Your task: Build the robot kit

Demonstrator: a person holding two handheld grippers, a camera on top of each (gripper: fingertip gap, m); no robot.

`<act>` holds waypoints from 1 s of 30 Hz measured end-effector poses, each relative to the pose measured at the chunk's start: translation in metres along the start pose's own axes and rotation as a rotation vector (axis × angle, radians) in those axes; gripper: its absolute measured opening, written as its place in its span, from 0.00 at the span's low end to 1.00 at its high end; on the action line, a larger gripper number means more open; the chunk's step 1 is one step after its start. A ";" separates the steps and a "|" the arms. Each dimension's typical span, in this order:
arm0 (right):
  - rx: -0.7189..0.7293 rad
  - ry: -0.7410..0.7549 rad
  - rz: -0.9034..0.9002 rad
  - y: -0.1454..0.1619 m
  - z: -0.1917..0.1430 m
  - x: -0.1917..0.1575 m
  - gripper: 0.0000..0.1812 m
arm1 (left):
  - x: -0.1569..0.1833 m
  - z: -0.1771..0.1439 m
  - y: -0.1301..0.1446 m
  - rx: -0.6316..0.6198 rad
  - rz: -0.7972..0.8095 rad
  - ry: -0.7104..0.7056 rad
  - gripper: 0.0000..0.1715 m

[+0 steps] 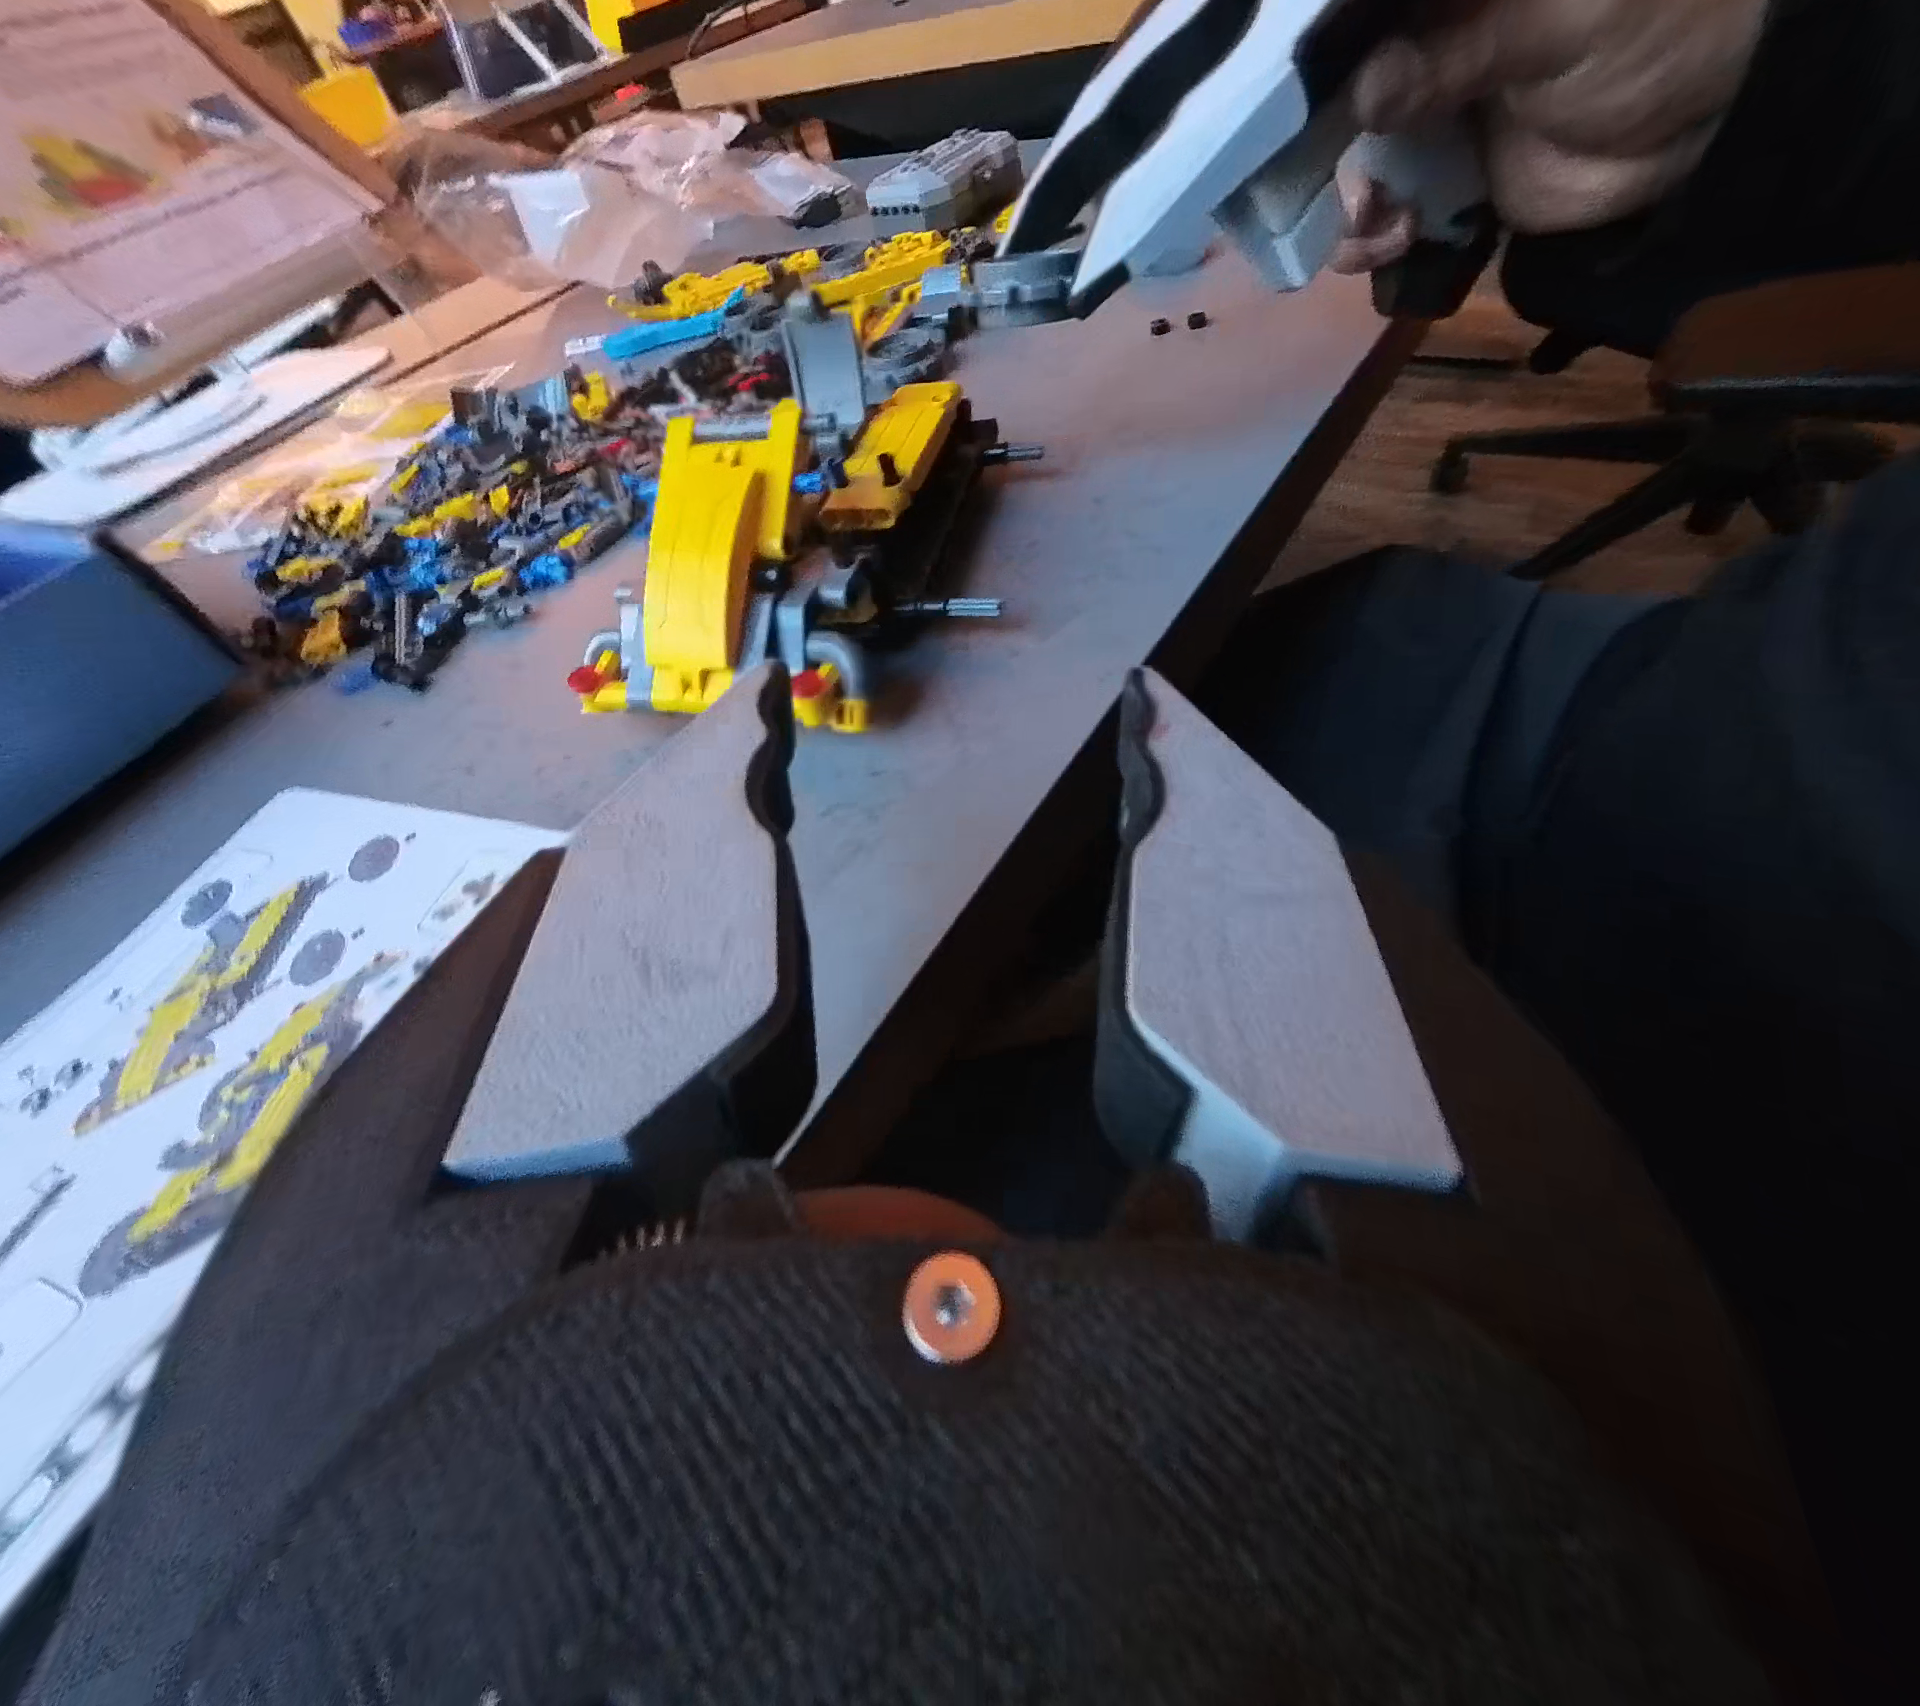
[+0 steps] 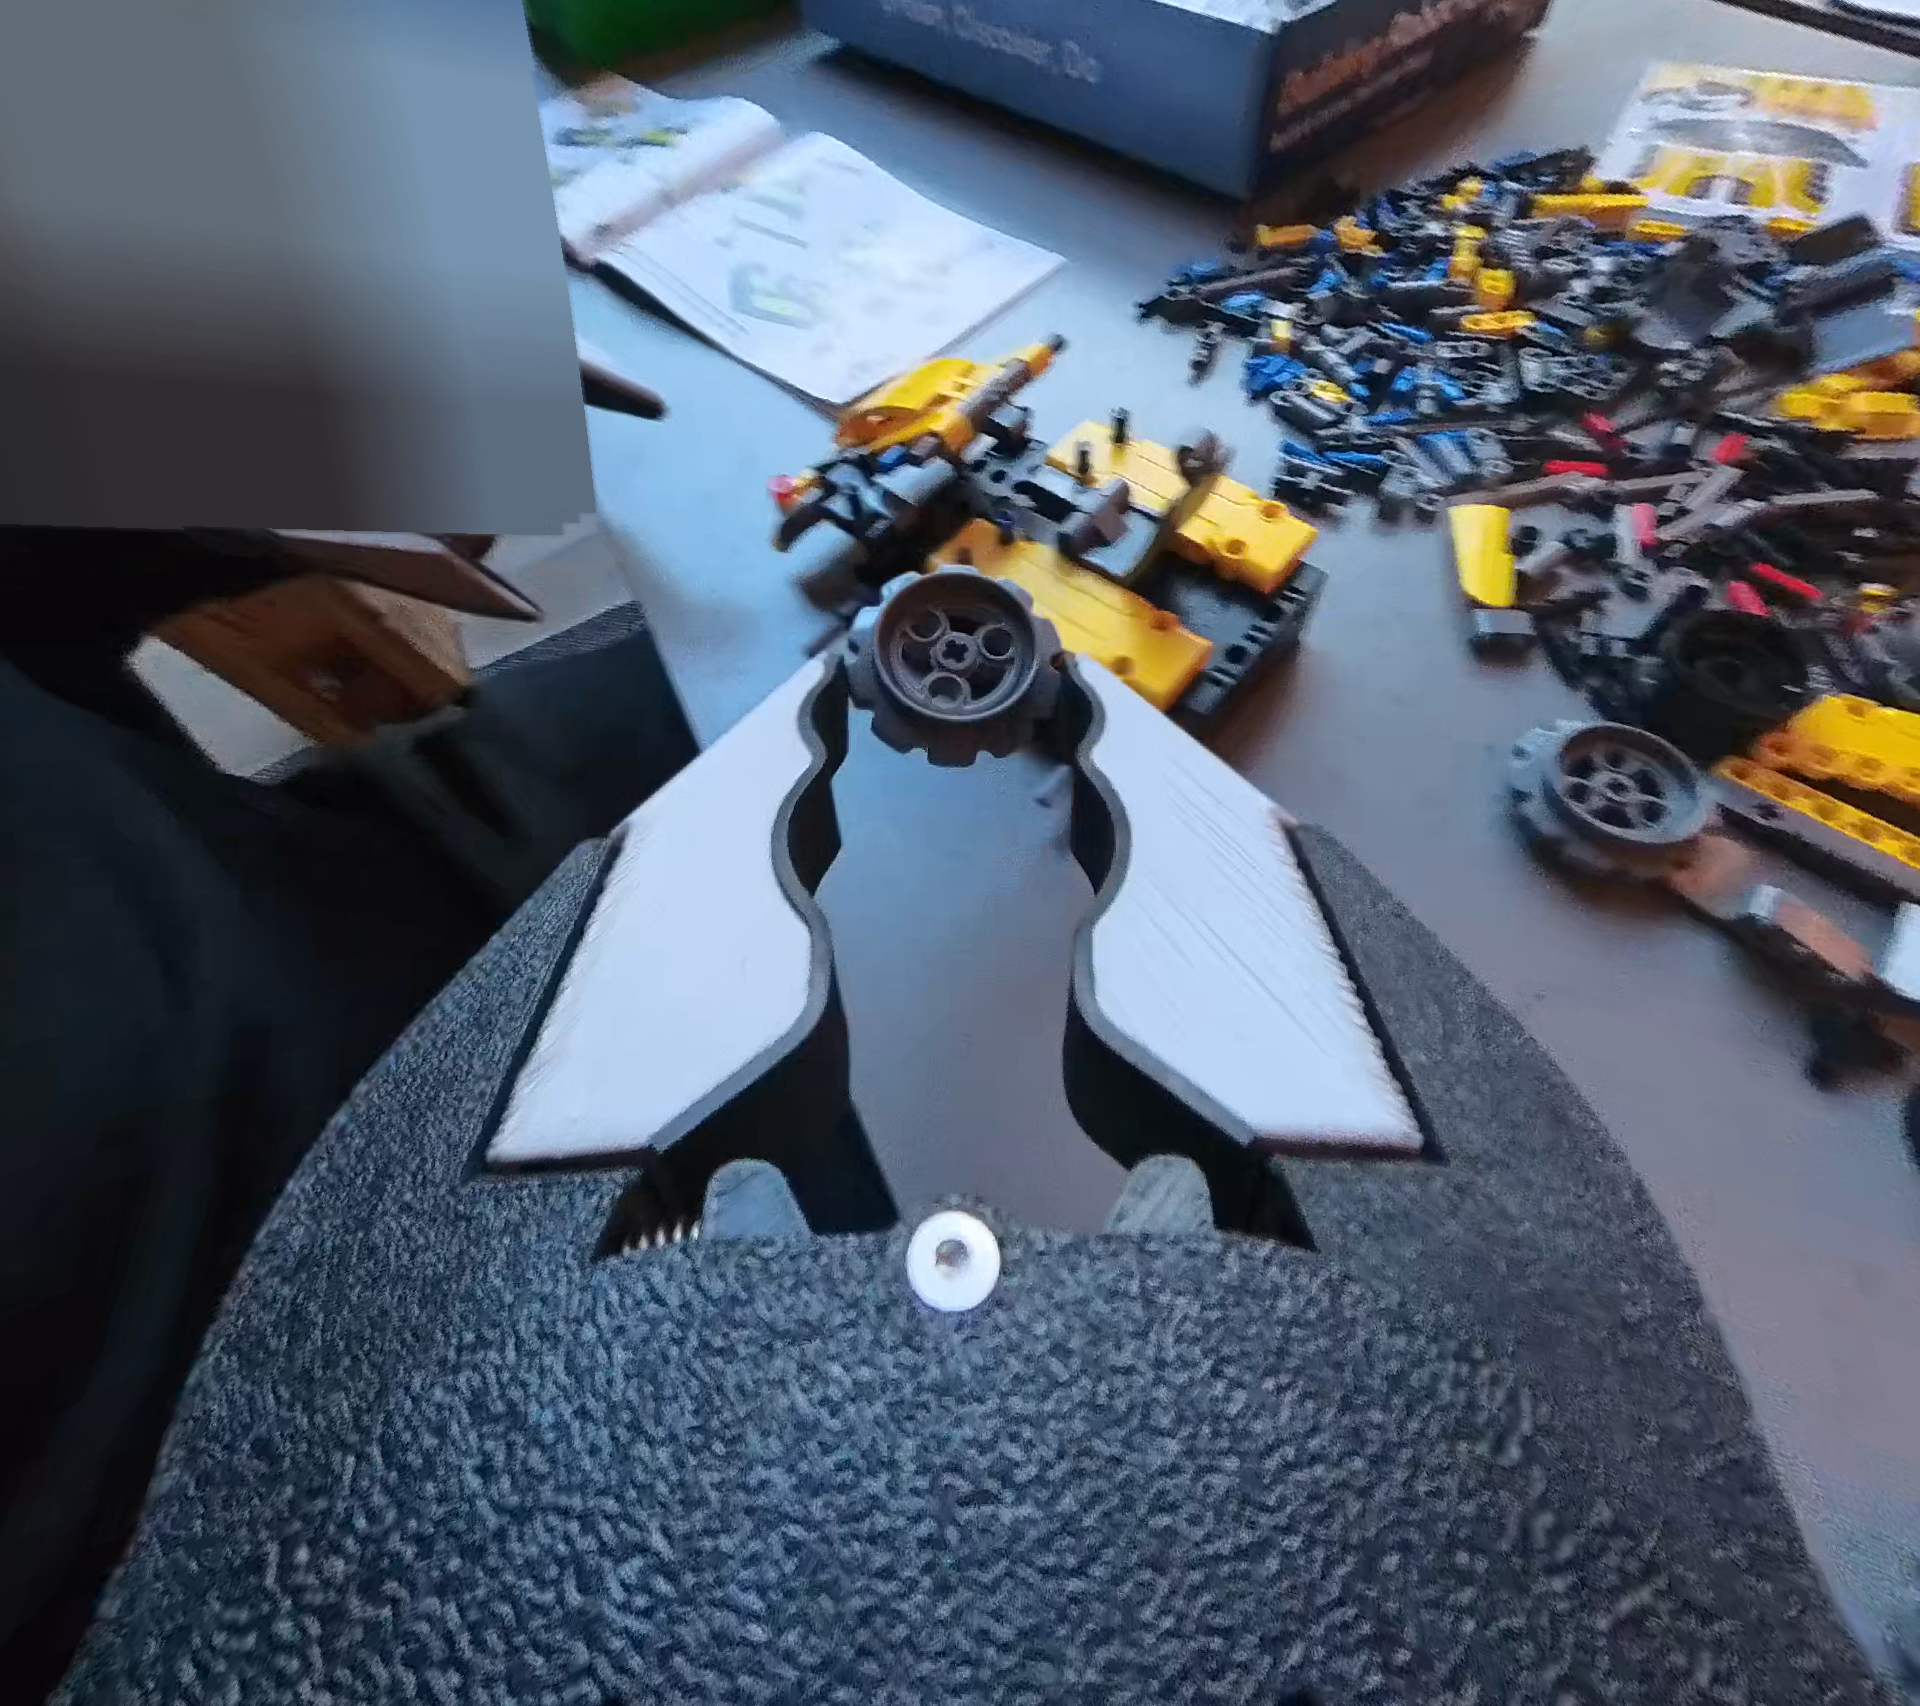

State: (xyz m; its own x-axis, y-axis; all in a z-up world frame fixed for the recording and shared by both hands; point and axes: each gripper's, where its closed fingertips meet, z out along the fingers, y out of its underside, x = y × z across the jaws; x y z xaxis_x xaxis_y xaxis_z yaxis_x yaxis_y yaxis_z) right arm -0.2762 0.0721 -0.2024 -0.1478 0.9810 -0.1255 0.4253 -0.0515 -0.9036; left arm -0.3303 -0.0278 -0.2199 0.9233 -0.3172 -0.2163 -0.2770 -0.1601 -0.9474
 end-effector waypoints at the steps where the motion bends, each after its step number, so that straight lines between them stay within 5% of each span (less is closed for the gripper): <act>1: 0.005 -0.049 0.017 -0.001 0.001 -0.010 0.22 | 0.003 0.002 -0.003 0.002 0.038 -0.009 0.35; 13: -0.134 -0.270 0.027 0.024 0.013 -0.065 0.23 | 0.045 0.039 -0.038 0.038 0.448 0.043 0.24; 22: -0.187 -0.375 0.095 0.034 0.012 -0.077 0.23 | 0.060 0.042 -0.023 -0.009 0.627 0.084 0.10; 25: -0.139 -0.353 0.100 0.027 0.012 -0.072 0.19 | 0.056 0.044 -0.018 -0.042 0.483 0.104 0.08; 30: -0.071 -0.228 -0.036 0.015 0.010 -0.055 0.21 | 0.040 0.045 -0.026 -0.039 -0.132 0.234 0.06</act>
State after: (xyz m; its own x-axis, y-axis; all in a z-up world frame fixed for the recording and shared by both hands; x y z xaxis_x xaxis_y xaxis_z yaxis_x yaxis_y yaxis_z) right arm -0.2704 0.0157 -0.2126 -0.3583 0.9140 -0.1904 0.4765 0.0037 -0.8791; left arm -0.2739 0.0056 -0.2150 0.8668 -0.4980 -0.0271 -0.1728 -0.2488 -0.9530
